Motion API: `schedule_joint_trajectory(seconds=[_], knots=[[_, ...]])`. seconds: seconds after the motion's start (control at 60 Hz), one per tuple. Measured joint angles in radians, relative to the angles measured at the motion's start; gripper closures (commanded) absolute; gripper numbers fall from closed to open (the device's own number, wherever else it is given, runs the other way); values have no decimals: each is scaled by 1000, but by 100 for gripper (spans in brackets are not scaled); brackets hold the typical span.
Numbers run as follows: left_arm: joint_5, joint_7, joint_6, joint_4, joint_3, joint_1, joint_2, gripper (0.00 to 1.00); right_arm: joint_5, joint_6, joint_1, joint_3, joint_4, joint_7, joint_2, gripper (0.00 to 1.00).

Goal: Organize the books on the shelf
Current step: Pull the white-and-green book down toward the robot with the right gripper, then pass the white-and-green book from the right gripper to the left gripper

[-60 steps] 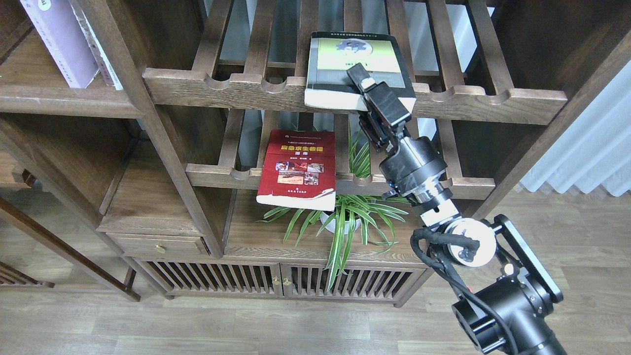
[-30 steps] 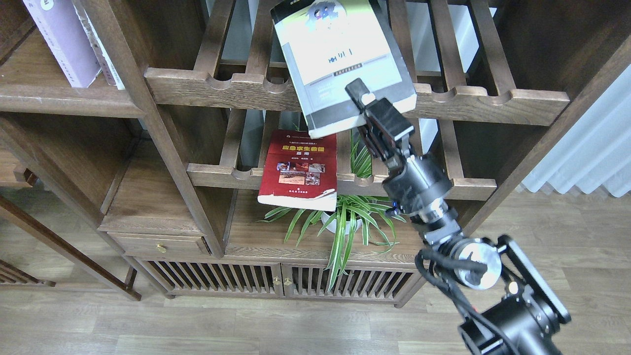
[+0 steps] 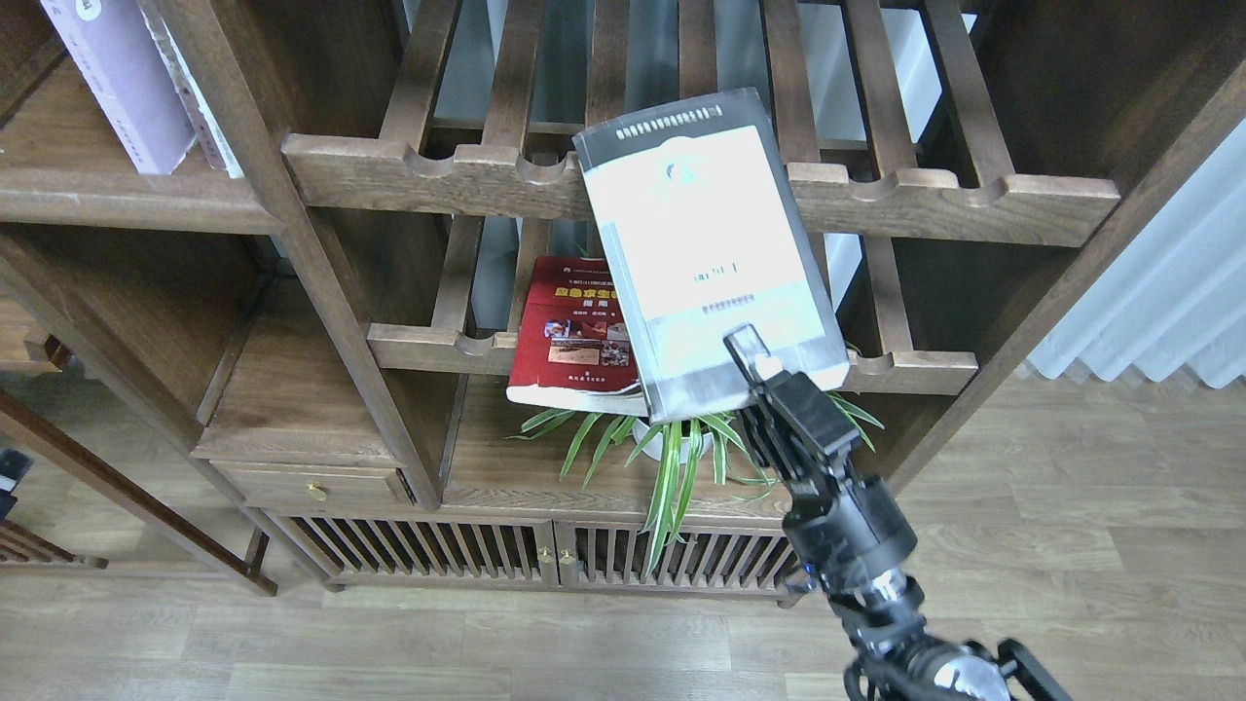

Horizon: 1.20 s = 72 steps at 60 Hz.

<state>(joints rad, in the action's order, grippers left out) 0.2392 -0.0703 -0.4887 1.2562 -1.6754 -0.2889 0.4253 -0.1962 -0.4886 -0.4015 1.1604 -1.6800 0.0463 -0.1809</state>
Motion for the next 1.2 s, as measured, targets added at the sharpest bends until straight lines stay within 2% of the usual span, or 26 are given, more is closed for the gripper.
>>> schedule_joint_trajectory(seconds=[0.317,0.567,0.95,1.117,1.2], knots=[[0,0,0,-1,57,2,-20,0,-135,0,-151,15,35,-9,-149,96],[-1,2,0,-6,103,-2,-45,0,-189,0,-176,9,125,-11,-199,96],[-144,5,0,-20,429,2,-103,0,-172,0,-84,-156,226,-2,-174,96],[-250,9,0,-38,561,17,-145,0,-158,0,0,-232,322,4,-108,96],[-305,10,0,-42,647,36,-178,0,-154,0,46,-287,387,20,-32,96]])
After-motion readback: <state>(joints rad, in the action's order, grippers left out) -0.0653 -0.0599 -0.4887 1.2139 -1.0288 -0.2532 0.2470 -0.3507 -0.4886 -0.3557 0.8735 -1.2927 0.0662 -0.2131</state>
